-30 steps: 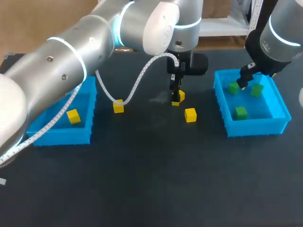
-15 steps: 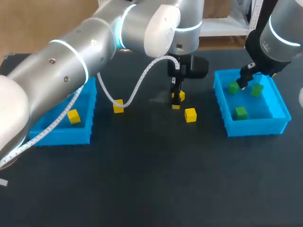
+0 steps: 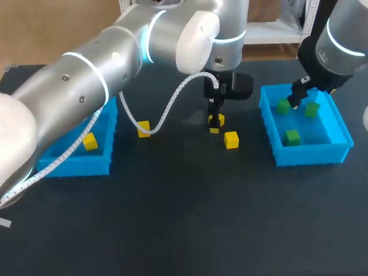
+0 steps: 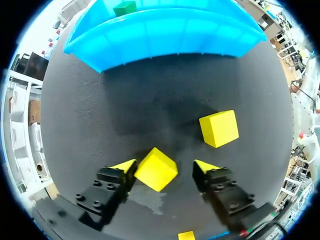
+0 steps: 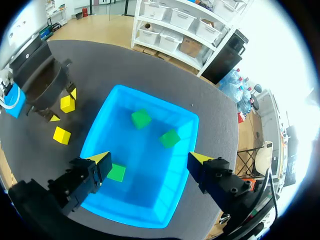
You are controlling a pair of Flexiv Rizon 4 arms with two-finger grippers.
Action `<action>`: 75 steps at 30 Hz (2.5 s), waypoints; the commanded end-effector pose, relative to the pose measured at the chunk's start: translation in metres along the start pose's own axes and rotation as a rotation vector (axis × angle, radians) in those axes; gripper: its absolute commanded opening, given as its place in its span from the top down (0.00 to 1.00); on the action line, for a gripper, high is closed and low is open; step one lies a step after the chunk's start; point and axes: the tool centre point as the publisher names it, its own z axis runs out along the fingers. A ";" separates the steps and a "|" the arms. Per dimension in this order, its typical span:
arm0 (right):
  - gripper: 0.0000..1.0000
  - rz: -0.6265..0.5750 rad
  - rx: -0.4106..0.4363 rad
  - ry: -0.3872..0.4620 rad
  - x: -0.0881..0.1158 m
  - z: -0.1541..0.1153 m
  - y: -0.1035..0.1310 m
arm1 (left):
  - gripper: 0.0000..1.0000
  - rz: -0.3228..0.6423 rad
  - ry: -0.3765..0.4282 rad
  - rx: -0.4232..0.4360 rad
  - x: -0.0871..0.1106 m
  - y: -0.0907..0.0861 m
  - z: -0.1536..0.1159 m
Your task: Put the green cubes in the right bin and the yellow cubes in the left bin.
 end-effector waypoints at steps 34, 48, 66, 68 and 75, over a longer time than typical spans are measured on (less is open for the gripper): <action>0.00 0.001 0.002 -0.004 0.001 0.000 0.000 | 1.00 -0.420 -0.136 -0.175 0.141 0.013 -0.107; 0.00 0.001 0.002 -0.004 0.001 0.000 0.000 | 1.00 -0.653 -0.120 -0.221 0.241 -0.038 -0.126; 0.00 0.001 0.002 -0.004 0.001 0.000 0.000 | 1.00 -0.963 -0.088 -0.232 0.341 -0.107 -0.108; 0.00 0.001 0.002 -0.004 0.001 0.000 0.000 | 1.00 -0.978 -0.086 -0.222 0.343 -0.111 -0.104; 0.00 0.001 0.002 -0.004 0.001 0.000 0.000 | 0.19 -1.000 -0.074 -0.205 0.346 -0.115 -0.093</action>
